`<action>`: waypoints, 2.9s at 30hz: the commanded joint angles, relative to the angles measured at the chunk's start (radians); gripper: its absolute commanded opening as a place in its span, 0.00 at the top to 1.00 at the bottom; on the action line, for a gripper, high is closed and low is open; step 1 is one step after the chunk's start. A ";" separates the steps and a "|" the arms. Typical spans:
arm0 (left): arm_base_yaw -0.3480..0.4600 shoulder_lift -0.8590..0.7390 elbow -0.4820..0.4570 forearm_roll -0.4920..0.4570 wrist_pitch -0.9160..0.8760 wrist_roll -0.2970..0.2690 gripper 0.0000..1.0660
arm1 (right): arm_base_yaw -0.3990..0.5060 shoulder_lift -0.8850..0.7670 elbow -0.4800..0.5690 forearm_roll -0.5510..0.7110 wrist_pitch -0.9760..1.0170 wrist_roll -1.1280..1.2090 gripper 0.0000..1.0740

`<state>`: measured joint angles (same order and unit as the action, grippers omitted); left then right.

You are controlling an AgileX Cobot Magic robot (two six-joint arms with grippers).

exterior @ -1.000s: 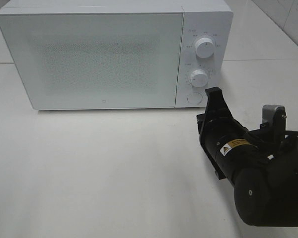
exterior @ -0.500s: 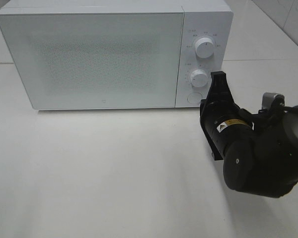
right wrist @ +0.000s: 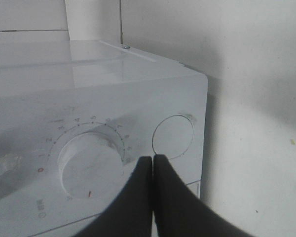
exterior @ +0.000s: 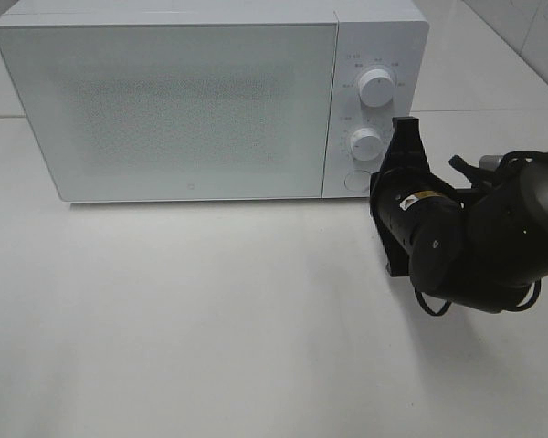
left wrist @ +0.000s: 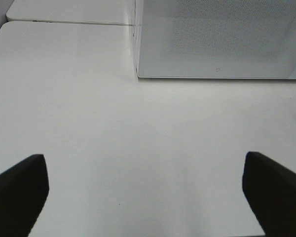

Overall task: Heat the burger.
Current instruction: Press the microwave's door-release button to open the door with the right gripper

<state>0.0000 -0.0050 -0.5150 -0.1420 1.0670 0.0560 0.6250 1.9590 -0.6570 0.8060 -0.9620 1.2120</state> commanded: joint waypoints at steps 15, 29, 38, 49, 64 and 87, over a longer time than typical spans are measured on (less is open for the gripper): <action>0.002 -0.017 -0.001 -0.002 0.003 0.000 0.06 | -0.008 0.149 -0.151 0.000 0.020 0.020 1.00; 0.002 -0.017 -0.001 -0.002 0.003 0.000 0.06 | -0.008 0.192 -0.181 0.060 0.017 0.017 1.00; 0.002 -0.017 -0.001 -0.002 0.003 0.000 0.06 | -0.008 0.212 -0.212 0.056 0.016 0.016 1.00; 0.002 -0.017 -0.001 -0.002 0.003 0.000 0.06 | -0.020 0.228 -0.242 0.075 -0.022 -0.006 1.00; 0.002 -0.017 -0.001 -0.002 0.003 0.000 0.06 | -0.020 0.246 -0.282 0.096 -0.068 -0.015 1.00; 0.002 -0.017 -0.001 -0.002 0.003 0.000 0.06 | -0.066 0.272 -0.400 0.091 -0.156 -0.070 1.00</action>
<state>0.0000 -0.0050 -0.5150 -0.1420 1.0670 0.0560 0.6000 2.2330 -0.9850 0.9850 -0.9680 1.1530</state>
